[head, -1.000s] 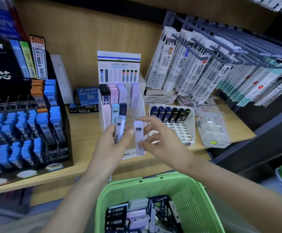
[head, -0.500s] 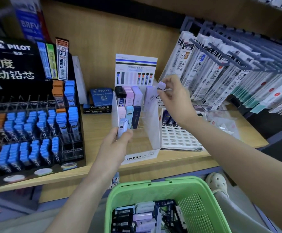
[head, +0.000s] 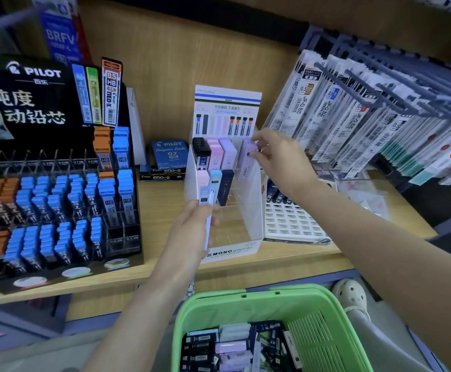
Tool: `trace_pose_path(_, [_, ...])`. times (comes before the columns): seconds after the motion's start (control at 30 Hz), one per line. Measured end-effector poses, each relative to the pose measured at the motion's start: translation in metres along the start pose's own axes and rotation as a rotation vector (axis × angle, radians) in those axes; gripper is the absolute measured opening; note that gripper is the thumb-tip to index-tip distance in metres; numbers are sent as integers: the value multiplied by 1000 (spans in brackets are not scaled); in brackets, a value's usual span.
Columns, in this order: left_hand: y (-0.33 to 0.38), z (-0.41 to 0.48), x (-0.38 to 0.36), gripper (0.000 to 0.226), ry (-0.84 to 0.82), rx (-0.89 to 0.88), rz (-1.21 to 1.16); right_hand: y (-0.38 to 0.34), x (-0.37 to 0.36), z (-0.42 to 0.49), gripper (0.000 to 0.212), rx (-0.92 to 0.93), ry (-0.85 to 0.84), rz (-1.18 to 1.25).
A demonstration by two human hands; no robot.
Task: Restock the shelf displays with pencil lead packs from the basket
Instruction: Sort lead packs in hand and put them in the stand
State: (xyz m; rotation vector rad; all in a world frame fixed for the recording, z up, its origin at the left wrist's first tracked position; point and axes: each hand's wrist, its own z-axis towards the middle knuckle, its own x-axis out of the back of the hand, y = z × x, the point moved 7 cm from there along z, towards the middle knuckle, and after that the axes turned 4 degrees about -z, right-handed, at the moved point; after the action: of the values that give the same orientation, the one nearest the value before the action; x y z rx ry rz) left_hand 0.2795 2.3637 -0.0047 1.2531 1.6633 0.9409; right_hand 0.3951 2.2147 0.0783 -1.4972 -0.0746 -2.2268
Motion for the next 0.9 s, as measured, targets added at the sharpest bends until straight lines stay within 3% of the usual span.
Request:
trace_pose_path(0.1, [0, 3, -1, 28, -18, -4, 3, 1, 0, -1, 19, -1, 20, -100])
trace_pose_path(0.23, [6, -6, 1, 19, -33, -136, 92, -5, 1, -4, 24, -38, 16, -182])
trace_pose_path(0.33, [5, -5, 0, 18, -49, -191, 106, -21, 6, -21, 13, -42, 11, 48])
trace_pose_path(0.47, [6, -5, -2, 18, -69, -279, 217, -43, -8, -60, 30, -173, -287, 383])
trace_pose_path(0.57, [8, -7, -6, 12, -86, -328, 301, -49, -15, -82, 25, -332, -408, 672])
trace_pose_path(0.77, [3, -8, -14, 13, -93, -285, 308, -45, -12, -96, 2, -459, -430, 971])
trace_pose_path(0.9, [3, -7, -15, 7, -79, -334, 296, -34, -1, -99, 15, -433, -349, 968])
